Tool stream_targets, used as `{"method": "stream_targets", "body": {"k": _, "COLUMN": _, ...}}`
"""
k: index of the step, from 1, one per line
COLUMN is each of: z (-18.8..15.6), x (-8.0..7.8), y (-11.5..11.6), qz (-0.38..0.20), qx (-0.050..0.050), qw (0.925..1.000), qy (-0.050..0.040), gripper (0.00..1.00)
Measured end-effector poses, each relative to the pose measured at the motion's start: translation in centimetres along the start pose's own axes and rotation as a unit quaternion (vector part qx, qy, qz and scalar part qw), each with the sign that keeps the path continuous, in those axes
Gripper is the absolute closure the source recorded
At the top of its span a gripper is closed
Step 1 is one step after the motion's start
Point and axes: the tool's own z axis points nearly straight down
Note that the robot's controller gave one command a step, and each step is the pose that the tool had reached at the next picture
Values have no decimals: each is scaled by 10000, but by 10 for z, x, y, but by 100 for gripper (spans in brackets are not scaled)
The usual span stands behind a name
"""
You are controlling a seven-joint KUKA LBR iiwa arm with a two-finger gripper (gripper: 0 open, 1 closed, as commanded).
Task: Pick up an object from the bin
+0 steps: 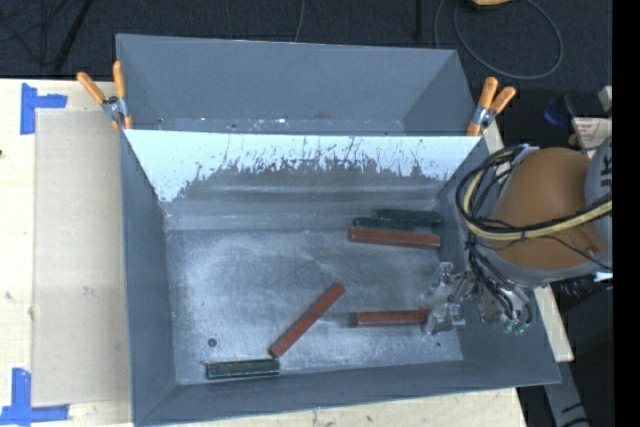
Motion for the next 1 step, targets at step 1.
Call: {"method": "stream_targets", "body": {"k": 1, "z": -27, "x": -4, "y": 2, "qz": -7, "qx": 2, "qw": 10000, "qy": -19, "gripper": 100}}
